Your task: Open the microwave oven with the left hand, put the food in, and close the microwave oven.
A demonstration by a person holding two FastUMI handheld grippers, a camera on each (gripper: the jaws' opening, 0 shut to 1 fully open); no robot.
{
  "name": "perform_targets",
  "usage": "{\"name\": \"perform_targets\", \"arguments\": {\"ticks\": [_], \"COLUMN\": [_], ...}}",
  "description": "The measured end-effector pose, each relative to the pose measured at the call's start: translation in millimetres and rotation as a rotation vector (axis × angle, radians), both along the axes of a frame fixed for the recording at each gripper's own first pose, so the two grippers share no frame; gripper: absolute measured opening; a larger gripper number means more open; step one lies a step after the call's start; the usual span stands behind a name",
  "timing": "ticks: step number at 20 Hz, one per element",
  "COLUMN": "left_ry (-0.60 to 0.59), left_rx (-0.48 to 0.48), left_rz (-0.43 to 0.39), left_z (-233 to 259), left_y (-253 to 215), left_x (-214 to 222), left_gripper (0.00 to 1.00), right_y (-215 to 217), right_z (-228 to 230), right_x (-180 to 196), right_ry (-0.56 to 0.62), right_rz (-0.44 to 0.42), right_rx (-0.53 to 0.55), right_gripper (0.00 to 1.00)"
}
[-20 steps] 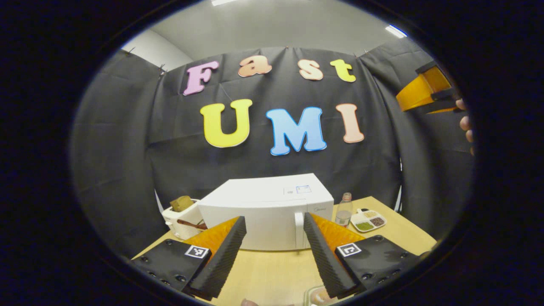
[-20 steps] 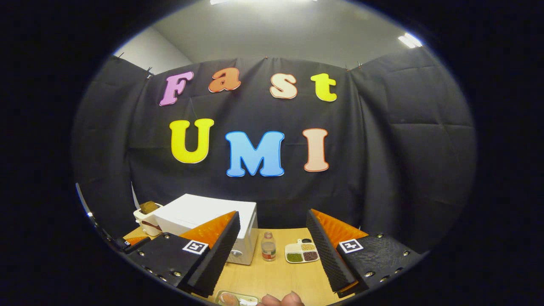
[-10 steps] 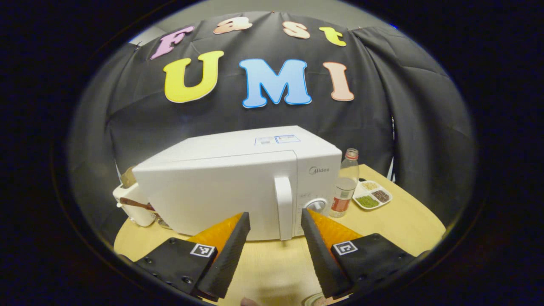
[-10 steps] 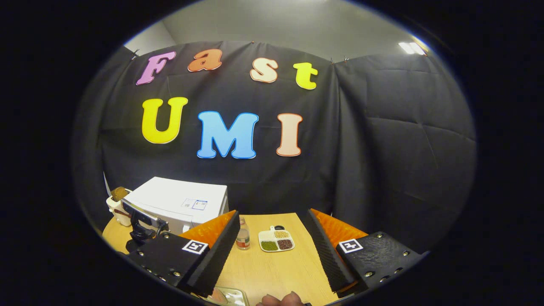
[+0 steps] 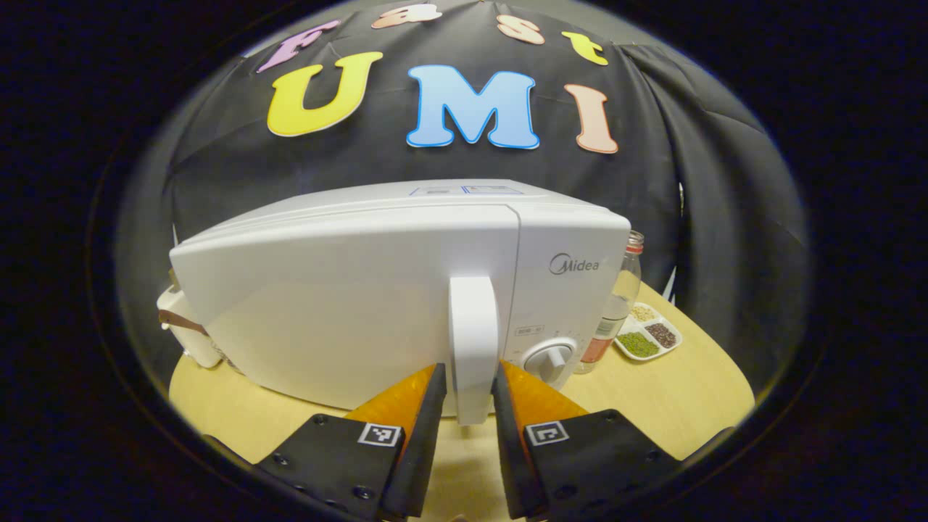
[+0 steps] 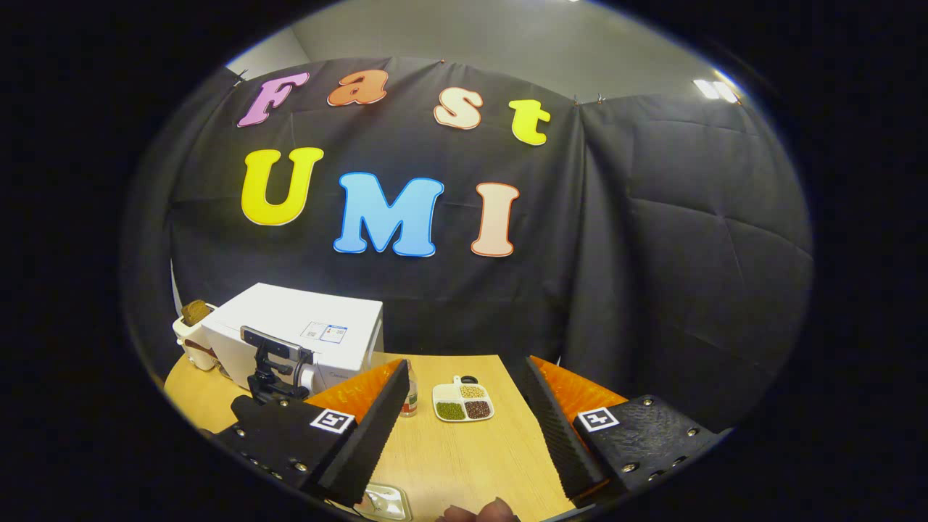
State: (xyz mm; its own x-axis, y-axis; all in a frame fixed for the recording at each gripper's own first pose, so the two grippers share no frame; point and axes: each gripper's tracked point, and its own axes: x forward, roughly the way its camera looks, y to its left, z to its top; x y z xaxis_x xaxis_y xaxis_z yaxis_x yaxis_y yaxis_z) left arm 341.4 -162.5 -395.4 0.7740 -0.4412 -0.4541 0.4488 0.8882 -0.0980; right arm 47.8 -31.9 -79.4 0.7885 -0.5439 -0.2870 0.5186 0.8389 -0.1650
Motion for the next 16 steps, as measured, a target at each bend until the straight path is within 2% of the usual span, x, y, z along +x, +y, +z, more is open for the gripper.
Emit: {"name": "perform_targets", "arguments": {"ticks": [1,2,4,11,16], "left_ry": [-0.006,-0.005,0.002,0.009,-0.001], "left_rx": [0.006,0.006,-0.009,0.038,0.051], "left_rz": [-0.009,0.000,0.004,-0.040,-0.070], "left_z": [-2.1,-0.5,-0.8,-2.7,-4.1], "left_y": [-0.4,1.3,0.3,1.5,1.9], "left_x": [4.2,-0.6,-0.4,-2.9,-4.4], "left_gripper": [0.43,0.34,0.26,0.16,0.10], "right_y": [0.1,0.5,1.5,6.8,9.6], "right_z": [0.5,0.6,2.5,11.1,18.1], "right_x": [-1.5,-3.7,-8.6,-32.9,-49.6], "right_ry": [-0.002,-0.007,-0.017,-0.062,-0.081], "right_rz": [0.003,0.006,0.017,0.029,0.050], "right_rx": [0.007,0.012,0.015,0.042,0.017], "right_gripper": [0.96,0.96,0.96,0.96,0.96]}}
